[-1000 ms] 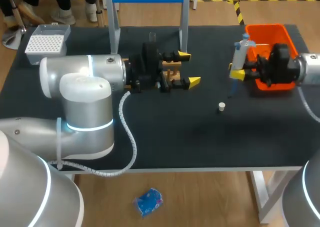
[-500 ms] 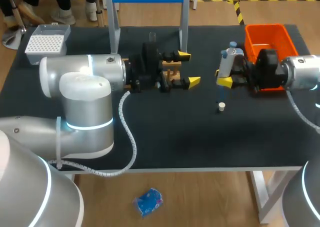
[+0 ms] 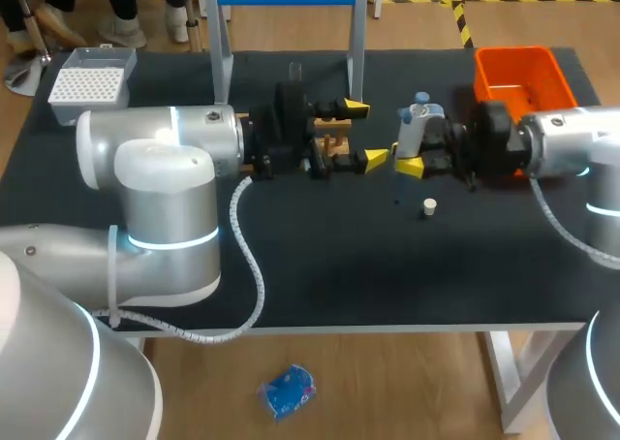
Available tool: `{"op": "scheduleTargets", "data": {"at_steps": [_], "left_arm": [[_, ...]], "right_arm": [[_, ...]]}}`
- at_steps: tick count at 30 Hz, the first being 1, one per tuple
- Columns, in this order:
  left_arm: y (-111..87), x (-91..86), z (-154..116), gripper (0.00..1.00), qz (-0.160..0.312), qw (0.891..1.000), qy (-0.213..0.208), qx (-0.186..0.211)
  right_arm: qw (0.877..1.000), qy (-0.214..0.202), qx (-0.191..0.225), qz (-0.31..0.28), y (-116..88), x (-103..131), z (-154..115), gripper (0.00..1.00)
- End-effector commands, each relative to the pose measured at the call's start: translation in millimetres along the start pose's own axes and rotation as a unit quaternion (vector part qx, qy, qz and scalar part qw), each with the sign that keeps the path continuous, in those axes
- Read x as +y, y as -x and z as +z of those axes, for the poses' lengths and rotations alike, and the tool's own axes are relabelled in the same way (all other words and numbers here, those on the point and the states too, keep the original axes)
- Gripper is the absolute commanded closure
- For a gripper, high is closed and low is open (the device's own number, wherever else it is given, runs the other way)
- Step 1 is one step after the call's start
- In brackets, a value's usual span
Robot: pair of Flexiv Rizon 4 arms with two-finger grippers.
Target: Invert the test tube, pick up the pipette, mount the tip to pipette, aspirate from beaker and dispense into the tube, eject the tip, return the pipette, and cap with the stopper.
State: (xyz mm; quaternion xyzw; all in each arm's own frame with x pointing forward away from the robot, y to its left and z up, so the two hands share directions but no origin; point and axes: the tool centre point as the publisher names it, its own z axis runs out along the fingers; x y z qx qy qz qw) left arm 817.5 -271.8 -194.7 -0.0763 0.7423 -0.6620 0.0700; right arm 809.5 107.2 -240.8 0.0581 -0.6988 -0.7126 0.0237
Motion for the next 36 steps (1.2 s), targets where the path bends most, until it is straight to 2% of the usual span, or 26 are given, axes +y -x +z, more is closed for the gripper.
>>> {"op": "scheduleTargets", "data": {"at_steps": [1,17,36], "left_arm": [[-1.0,0.0,0.8,0.00,0.000,1.000,0.000,-0.003],[-1.0,0.0,0.8,0.00,0.000,1.000,0.000,-0.003],[-1.0,0.0,0.8,0.00,0.000,1.000,0.000,-0.003]], "right_arm": [[1.000,0.002,0.003,0.001,7.7,-2.0,11.5,1.00],[1.000,0.014,0.016,0.007,13.4,1.7,49.8,1.00],[0.999,0.037,0.000,0.017,13.9,0.9,52.6,1.00]]}}
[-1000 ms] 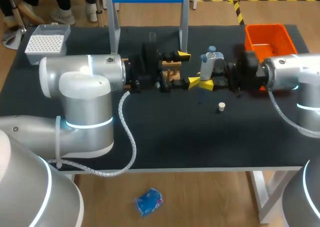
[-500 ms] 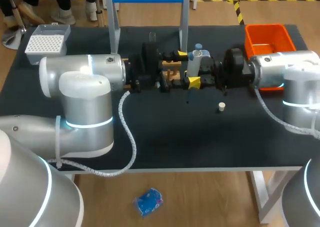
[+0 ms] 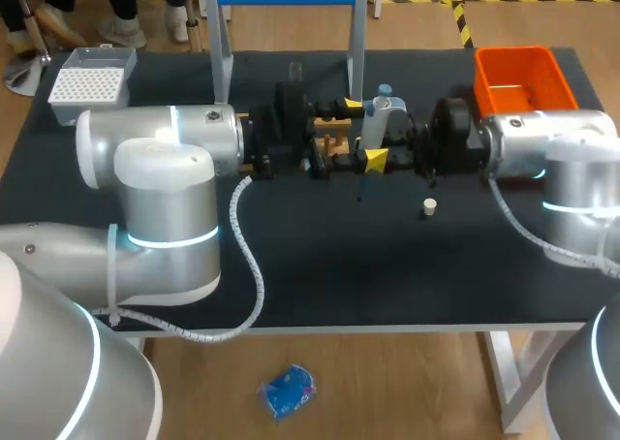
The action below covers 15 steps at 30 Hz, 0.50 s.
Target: Invert the test tube, pick up the pipette, mount the tip to pipette, aspirate from beaker and dispense into the tube, eject the tip, return the pipette, and cap with the stopper.
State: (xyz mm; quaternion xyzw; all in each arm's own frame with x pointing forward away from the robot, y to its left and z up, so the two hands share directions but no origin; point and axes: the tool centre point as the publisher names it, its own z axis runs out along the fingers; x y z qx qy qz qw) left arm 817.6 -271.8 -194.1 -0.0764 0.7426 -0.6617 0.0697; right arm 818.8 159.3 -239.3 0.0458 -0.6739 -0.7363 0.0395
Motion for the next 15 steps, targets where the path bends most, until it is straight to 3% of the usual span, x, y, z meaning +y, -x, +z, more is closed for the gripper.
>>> {"op": "scheduleTargets", "data": {"at_steps": [1,13,14,15], "left_arm": [[-1.1,0.6,0.8,0.00,0.000,1.000,-0.001,-0.003],[-1.1,0.6,0.8,0.00,0.000,1.000,-0.001,-0.003],[-1.1,0.6,0.8,0.05,0.000,1.000,-0.001,-0.003],[-1.1,0.6,0.8,0.42,0.000,1.000,-0.001,-0.003]], "right_arm": [[1.000,0.002,-0.001,-0.001,-1.7,1.0,2.3,1.00],[1.000,0.004,0.004,-0.002,-3.9,1.3,7.4,1.00],[1.000,0.004,0.004,-0.002,-3.9,1.3,7.5,1.00],[1.000,0.004,0.003,-0.002,-3.8,1.2,7.5,1.00]]}}
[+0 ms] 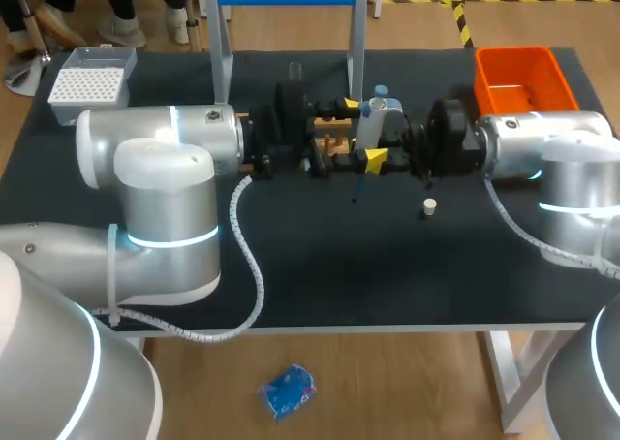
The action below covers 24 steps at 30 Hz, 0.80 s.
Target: Invert the test tube, pick up the pipette, mount the tip to pipette, aspirate from beaker and dispense into the tube, eject the tip, return the pipette, and cap with the stopper.
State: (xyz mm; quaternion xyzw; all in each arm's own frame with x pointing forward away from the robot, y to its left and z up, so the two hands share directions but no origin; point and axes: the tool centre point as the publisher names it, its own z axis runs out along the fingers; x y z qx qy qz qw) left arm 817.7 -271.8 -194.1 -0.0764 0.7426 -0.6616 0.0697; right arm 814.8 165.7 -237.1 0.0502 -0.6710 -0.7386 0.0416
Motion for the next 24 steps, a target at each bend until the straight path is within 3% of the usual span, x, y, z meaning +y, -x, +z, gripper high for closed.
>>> {"op": "scheduleTargets", "data": {"at_steps": [1,2,3,24], "left_arm": [[-1.2,0.6,0.8,0.73,0.000,1.000,-0.001,-0.003],[-1.2,0.6,0.8,0.83,0.000,1.000,-0.001,-0.003],[-1.2,0.6,0.8,1.00,0.000,1.000,-0.001,-0.003],[-1.2,0.6,0.8,1.00,0.000,1.000,-0.001,-0.003]], "right_arm": [[1.000,0.000,-0.002,-0.001,-0.5,-0.5,0.5,1.00],[1.000,0.001,-0.002,0.000,-0.2,-0.7,0.4,1.00],[1.000,0.001,-0.003,0.000,-0.1,-0.8,0.3,1.00],[1.000,0.001,-0.002,0.001,0.8,-2.1,0.7,1.00]]}}
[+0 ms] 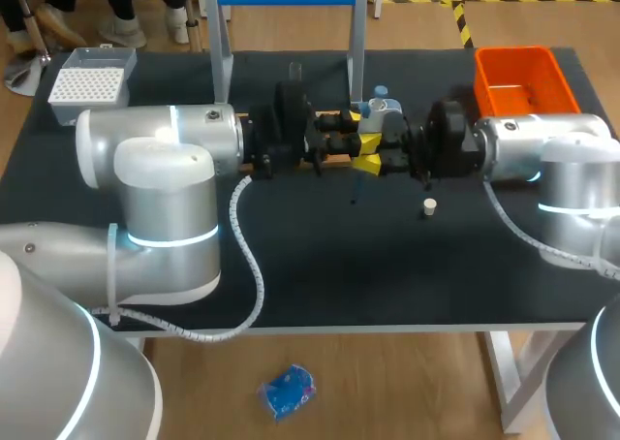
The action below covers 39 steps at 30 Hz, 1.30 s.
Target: Invert the test tube, pick up the pipette, mount the tip to pipette, aspirate from beaker and dispense into the tube, eject the tip, return the pipette, and cap with the stopper.
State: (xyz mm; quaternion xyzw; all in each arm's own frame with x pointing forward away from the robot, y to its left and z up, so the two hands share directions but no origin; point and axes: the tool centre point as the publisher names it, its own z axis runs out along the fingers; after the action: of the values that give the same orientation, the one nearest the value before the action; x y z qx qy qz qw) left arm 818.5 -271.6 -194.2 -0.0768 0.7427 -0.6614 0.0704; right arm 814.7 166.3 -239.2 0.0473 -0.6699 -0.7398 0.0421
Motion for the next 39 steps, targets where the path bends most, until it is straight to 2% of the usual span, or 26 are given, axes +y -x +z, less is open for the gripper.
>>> {"op": "scheduleTargets", "data": {"at_steps": [1,2,12,20,24,29,39], "left_arm": [[-2.0,0.5,0.9,1.00,0.000,1.000,-0.001,-0.002],[-2.0,0.5,0.9,1.00,0.000,1.000,-0.001,-0.002],[-2.0,0.5,0.9,1.00,0.000,1.000,-0.001,-0.002],[-2.0,0.5,0.9,1.00,0.000,1.000,-0.001,-0.002],[-2.0,0.5,0.9,1.00,0.000,1.000,-0.001,-0.002],[-2.0,0.5,0.9,1.00,0.000,1.000,-0.001,-0.002],[-2.0,0.5,0.9,1.00,0.000,1.000,-0.001,-0.002]], "right_arm": [[1.000,-0.005,-0.002,-0.003,1.0,-0.1,0.3,0.55],[1.000,-0.005,-0.002,-0.003,1.0,-0.1,0.3,0.00],[1.000,-0.011,-0.008,-0.004,5.7,-1.1,-4.6,0.00],[0.999,-0.031,-0.028,-0.022,21.7,-4.6,-27.3,0.00],[0.997,-0.047,-0.039,-0.036,34.1,-7.9,-50.7,0.00],[0.995,-0.070,-0.061,-0.044,53.3,-13.0,-94.6,0.00],[0.988,-0.090,-0.113,-0.050,79.5,-5.9,-180.6,0.00]]}}
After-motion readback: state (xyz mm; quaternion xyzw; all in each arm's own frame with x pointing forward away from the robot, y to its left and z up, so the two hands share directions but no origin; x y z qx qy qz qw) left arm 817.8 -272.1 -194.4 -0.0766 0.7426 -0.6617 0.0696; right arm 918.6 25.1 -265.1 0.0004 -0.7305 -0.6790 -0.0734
